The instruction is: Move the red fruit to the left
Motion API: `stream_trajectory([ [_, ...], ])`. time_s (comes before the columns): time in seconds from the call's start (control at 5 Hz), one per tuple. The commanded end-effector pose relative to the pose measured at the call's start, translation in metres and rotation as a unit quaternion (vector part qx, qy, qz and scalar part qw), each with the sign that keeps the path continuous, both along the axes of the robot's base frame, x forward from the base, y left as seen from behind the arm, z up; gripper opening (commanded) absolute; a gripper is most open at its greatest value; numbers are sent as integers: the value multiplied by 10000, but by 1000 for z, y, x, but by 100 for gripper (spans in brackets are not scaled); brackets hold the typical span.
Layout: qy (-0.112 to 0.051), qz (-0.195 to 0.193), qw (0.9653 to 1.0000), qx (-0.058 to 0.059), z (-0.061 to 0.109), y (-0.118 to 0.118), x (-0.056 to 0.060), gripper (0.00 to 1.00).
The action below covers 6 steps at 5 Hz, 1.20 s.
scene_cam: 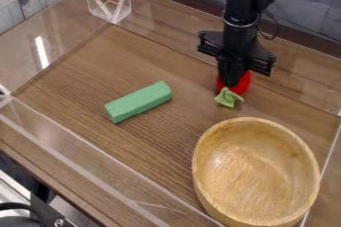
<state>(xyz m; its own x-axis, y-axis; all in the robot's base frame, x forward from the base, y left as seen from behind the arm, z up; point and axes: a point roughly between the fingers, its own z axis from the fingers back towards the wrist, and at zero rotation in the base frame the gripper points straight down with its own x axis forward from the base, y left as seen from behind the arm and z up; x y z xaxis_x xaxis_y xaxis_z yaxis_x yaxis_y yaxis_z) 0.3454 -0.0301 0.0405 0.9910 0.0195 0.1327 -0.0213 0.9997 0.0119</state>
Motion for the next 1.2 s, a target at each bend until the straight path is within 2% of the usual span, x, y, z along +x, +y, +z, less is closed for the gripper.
stream_trajectory([
  [0.0,-337,-22,9994,-124,31,-2,2,0],
  [0.2,-511,-3,9984,-261,53,-3,-2,0],
  [0.4,-733,214,9966,-324,66,8,5,0],
  [0.6,-846,370,9950,-382,70,16,10,0],
  [0.8,-930,413,9938,-441,90,23,10,0],
  [1.0,-1055,543,9917,-488,114,45,6,0],
])
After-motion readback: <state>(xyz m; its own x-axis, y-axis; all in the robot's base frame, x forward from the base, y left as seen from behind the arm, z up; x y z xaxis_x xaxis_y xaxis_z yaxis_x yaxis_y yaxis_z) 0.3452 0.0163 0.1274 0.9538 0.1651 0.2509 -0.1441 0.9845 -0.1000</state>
